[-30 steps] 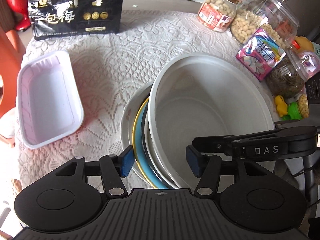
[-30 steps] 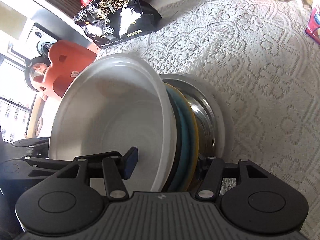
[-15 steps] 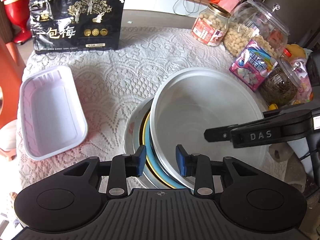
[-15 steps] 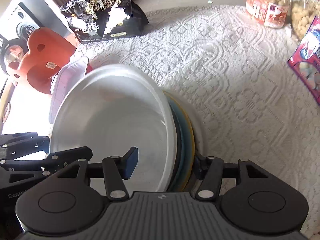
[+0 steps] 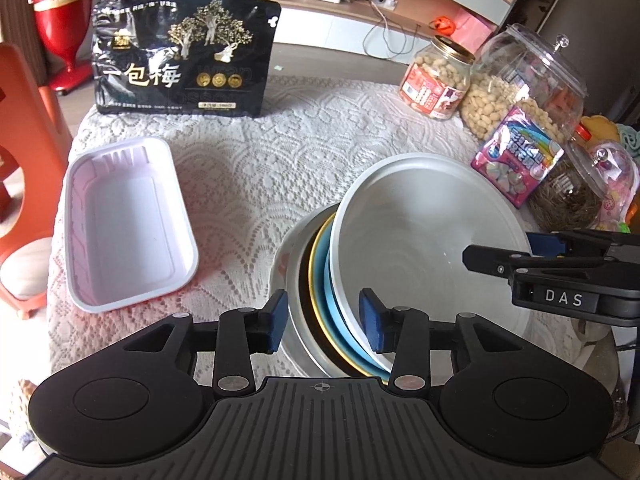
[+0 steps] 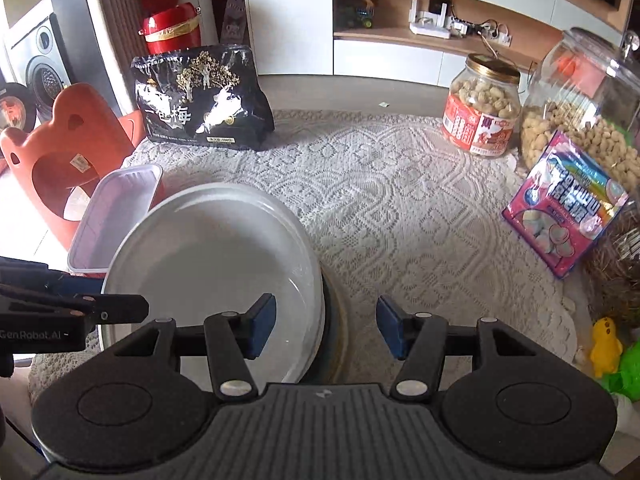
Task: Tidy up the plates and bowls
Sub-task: 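Hold the stacked bowls with both grippers and settle them into the steel bowl, then open both grippers to release the stacked bowls, then move both grippers to the white rectangular plastic tray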
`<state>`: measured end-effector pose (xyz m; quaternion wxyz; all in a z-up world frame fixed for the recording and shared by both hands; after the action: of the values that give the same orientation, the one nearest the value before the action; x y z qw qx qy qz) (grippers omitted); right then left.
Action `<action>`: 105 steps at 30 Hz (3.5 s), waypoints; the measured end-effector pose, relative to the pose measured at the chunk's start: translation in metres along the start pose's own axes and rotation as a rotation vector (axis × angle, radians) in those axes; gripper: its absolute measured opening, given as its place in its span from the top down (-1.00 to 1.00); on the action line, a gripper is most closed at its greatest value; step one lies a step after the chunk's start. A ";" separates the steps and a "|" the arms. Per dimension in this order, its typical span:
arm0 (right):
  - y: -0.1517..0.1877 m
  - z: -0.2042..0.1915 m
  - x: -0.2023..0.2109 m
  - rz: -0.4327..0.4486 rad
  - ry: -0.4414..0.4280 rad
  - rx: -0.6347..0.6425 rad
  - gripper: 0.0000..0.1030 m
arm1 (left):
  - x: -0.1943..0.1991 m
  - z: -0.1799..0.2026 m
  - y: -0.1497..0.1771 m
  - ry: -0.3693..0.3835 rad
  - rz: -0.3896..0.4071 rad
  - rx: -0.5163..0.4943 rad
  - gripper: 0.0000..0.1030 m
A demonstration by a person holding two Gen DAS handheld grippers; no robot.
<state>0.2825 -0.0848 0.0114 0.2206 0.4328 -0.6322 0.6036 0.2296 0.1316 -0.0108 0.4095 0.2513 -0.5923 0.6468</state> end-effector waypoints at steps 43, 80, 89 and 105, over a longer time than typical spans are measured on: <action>0.048 0.042 -0.050 -0.310 -0.294 -0.427 -0.49 | -0.011 -0.003 0.014 0.060 -0.051 0.080 -0.33; 0.013 0.028 0.005 0.118 -0.047 -0.154 0.13 | 0.021 -0.019 -0.003 0.088 0.123 0.131 0.45; 0.004 0.003 -0.013 0.087 -0.065 -0.109 0.57 | 0.015 -0.025 -0.003 0.065 0.116 0.125 0.44; -0.014 -0.005 -0.037 0.090 -0.086 -0.068 0.59 | 0.010 -0.036 -0.009 0.058 0.142 0.136 0.32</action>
<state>0.3123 -0.0677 -0.0095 0.1804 0.4218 -0.6802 0.5717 0.2371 0.1687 -0.0037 0.3616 0.2170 -0.5514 0.7198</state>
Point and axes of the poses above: each gripper's, at about its wrist camera, not at the fingertips, and x roughly against the way its jaws point, z to its right, y to its underside, the point moved 1 cm from there along -x, roughly the way its jaws point, and after that the axes turned 9 degrees about -x, right-handed, at the moved point
